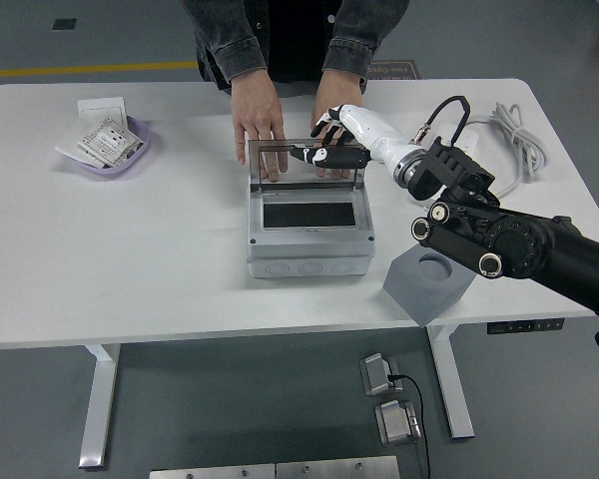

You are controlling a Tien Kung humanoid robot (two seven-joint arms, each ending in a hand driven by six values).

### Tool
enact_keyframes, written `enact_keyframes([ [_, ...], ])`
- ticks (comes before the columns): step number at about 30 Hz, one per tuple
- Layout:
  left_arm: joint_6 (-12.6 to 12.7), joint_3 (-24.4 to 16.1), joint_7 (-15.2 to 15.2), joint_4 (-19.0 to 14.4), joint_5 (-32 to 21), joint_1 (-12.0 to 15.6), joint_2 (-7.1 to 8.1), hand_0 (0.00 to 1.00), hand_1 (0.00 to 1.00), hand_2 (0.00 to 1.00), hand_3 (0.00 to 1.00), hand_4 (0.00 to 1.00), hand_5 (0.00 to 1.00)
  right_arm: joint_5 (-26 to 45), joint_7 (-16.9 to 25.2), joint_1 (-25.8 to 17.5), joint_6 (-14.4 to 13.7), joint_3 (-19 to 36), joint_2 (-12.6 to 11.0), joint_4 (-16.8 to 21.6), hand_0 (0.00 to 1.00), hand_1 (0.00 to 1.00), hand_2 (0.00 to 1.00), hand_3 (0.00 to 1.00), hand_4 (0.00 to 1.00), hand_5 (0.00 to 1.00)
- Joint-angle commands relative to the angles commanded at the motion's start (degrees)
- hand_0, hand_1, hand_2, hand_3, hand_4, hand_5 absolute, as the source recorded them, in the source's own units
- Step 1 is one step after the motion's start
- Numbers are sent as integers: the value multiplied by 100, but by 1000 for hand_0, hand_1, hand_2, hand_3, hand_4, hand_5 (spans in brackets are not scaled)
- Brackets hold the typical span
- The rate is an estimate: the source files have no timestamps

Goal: Pick up the cylinder from the cube,place it in the box,flap close box

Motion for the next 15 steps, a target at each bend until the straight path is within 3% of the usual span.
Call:
enact_keyframes([
  [15, 8, -48, -3, 2, 9, 26, -7, 616, 640, 573, 553, 578, 77, -684, -191, -392, -9, 152, -505, 1155, 588, 488, 570, 650, 907, 786],
])
